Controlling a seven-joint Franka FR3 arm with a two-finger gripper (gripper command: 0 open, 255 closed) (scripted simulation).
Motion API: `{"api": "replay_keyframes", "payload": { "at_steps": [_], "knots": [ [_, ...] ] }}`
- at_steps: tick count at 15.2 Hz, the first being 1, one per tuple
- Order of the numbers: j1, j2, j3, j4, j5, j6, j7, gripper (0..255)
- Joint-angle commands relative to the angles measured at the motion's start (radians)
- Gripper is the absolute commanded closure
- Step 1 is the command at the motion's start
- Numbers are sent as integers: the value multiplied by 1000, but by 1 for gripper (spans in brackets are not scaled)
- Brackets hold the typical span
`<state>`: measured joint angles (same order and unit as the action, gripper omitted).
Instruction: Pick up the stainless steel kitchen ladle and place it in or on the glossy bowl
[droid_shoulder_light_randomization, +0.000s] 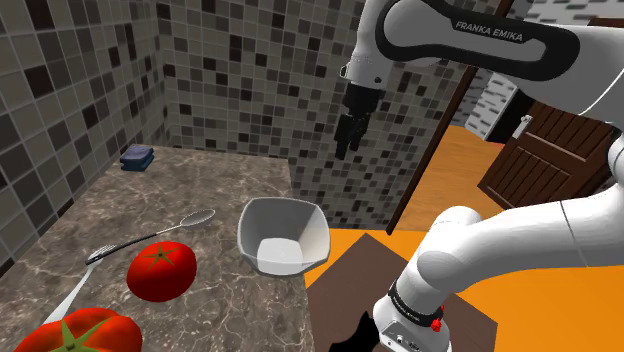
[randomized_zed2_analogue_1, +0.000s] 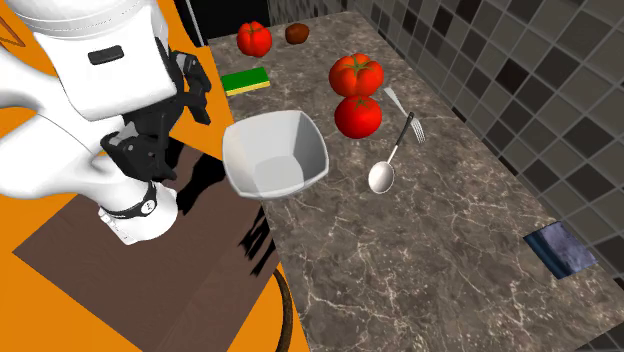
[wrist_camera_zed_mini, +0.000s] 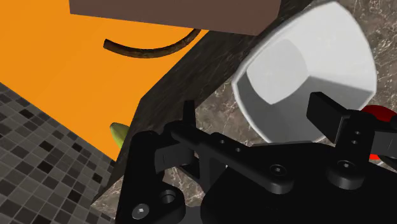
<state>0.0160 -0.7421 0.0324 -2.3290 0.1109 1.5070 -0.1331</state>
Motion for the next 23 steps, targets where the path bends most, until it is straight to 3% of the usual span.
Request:
{"api": "replay_keyframes", "payload": {
  "at_steps": [1,12,23],
  "knots": [
    [0,0,0,0,0,0,0,0],
    [118,339,21,63,-1,315,-287,0],
    [216,679,87,236,-10,525,-533,0]
  ]
}}
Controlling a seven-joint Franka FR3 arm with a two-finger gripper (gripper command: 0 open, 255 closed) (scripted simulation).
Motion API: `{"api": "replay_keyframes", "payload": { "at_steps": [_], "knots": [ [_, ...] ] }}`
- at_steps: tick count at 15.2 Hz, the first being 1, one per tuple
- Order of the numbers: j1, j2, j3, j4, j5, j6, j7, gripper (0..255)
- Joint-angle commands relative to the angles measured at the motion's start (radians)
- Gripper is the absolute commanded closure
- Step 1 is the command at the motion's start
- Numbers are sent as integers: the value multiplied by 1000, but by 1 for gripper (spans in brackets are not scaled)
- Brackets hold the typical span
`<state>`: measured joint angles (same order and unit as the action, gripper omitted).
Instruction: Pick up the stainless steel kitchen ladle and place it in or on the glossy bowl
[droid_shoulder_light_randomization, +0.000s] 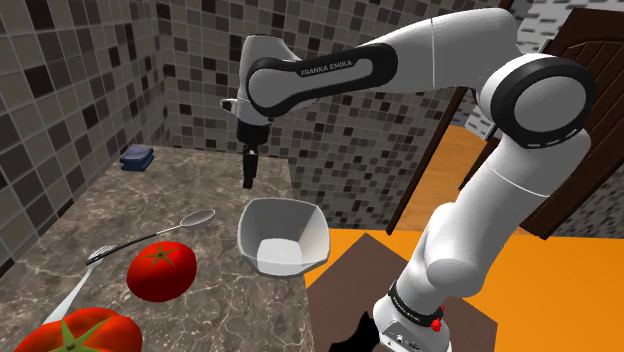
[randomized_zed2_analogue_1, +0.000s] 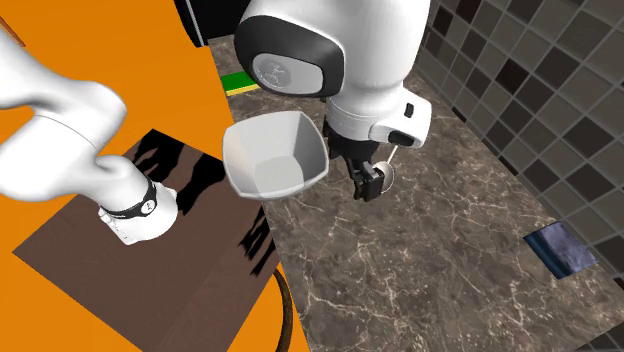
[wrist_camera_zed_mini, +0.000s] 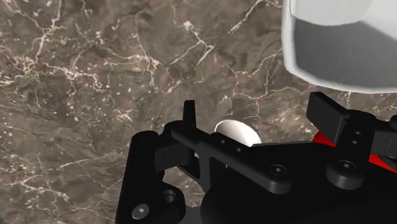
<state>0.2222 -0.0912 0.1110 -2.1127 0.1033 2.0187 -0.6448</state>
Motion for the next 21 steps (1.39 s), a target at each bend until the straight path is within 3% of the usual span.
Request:
{"api": "replay_keyframes", "payload": {
  "at_steps": [1,15,21],
  "knots": [
    [18,57,16,39,-5,28,-41,0],
    [144,436,131,328,-106,166,-276,0],
    [154,478,130,315,-118,222,-275,0]
  ]
}}
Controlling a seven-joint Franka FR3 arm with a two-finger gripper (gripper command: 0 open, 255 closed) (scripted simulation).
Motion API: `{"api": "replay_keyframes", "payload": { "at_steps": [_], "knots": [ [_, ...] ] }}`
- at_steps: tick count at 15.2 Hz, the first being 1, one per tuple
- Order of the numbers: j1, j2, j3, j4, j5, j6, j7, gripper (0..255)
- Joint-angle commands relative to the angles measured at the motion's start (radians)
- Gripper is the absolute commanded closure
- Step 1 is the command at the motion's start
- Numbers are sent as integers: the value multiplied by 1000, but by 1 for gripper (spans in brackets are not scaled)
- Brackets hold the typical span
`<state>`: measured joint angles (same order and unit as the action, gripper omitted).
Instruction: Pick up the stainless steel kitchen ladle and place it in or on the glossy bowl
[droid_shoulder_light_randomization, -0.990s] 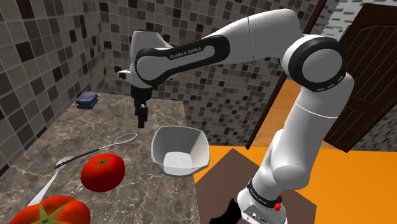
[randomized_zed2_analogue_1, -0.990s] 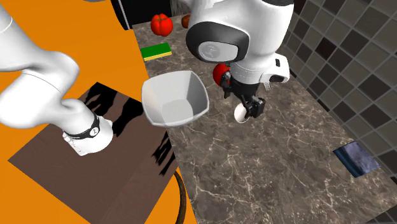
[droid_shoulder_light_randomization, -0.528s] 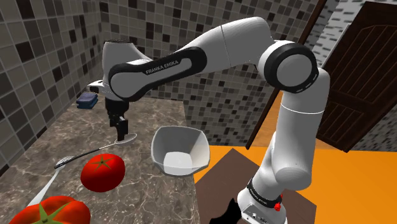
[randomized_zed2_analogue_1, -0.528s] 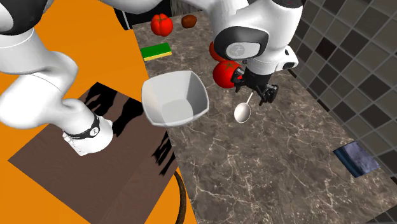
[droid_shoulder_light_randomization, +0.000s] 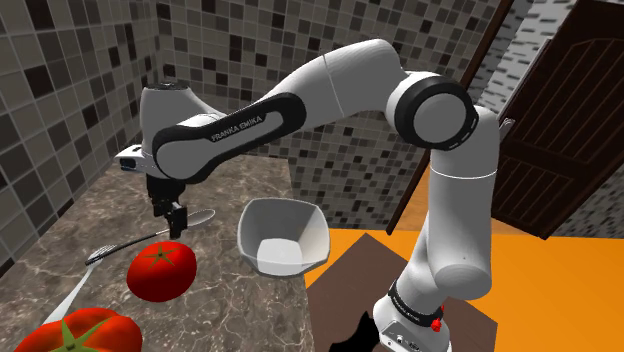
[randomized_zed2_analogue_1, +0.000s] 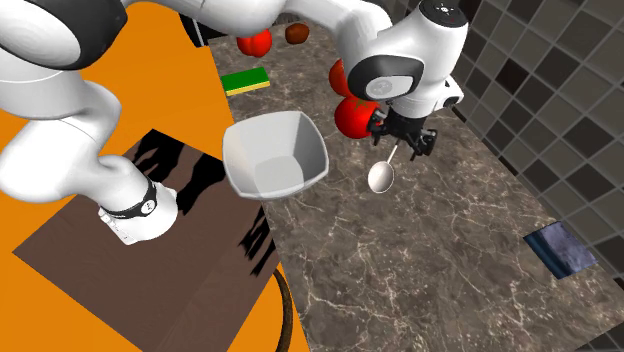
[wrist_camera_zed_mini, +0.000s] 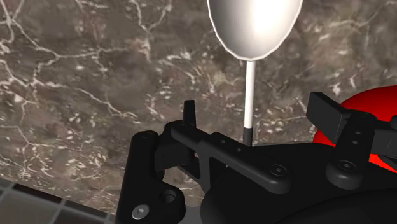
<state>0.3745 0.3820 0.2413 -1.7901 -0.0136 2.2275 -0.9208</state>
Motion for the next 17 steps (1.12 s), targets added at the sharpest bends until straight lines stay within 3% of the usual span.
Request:
{"api": "replay_keyframes", "payload": {
  "at_steps": [1,10,11,17],
  "knots": [
    [3,13,-1,-10,-3,24,2,0],
    [5,25,-2,-15,-7,40,4,0],
    [5,25,-2,-15,-7,40,4,255],
    [5,25,-2,-15,-7,40,4,255]
  ]
}}
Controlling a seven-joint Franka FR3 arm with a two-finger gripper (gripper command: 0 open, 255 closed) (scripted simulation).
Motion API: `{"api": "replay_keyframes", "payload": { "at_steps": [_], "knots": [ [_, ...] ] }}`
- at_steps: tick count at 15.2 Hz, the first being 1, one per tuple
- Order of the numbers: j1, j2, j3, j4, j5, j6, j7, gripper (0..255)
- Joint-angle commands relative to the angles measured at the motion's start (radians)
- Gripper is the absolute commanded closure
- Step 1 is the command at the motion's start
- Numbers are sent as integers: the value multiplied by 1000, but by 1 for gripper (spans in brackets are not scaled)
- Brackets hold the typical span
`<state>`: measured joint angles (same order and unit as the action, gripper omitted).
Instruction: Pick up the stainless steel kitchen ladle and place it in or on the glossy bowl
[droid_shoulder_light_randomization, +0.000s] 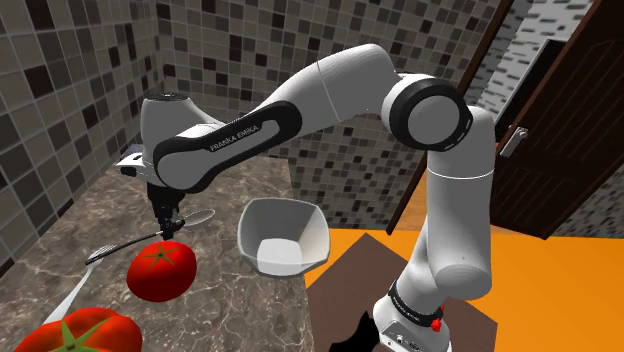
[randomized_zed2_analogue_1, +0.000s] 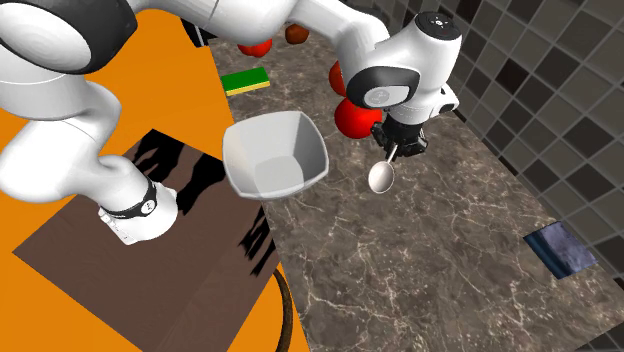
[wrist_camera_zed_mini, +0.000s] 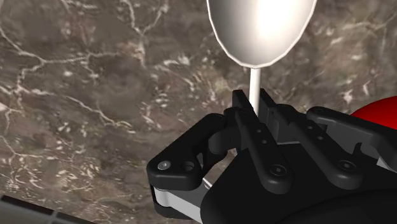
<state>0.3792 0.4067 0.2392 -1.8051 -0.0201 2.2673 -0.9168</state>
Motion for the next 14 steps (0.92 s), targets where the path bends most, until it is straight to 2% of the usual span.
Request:
{"api": "replay_keyframes", "payload": {
  "at_steps": [1,3,14],
  "knots": [
    [0,0,0,0,0,0,0,255],
    [0,0,0,0,0,0,0,255],
    [-6,-65,8,60,15,-124,-3,255]
  ]
}}
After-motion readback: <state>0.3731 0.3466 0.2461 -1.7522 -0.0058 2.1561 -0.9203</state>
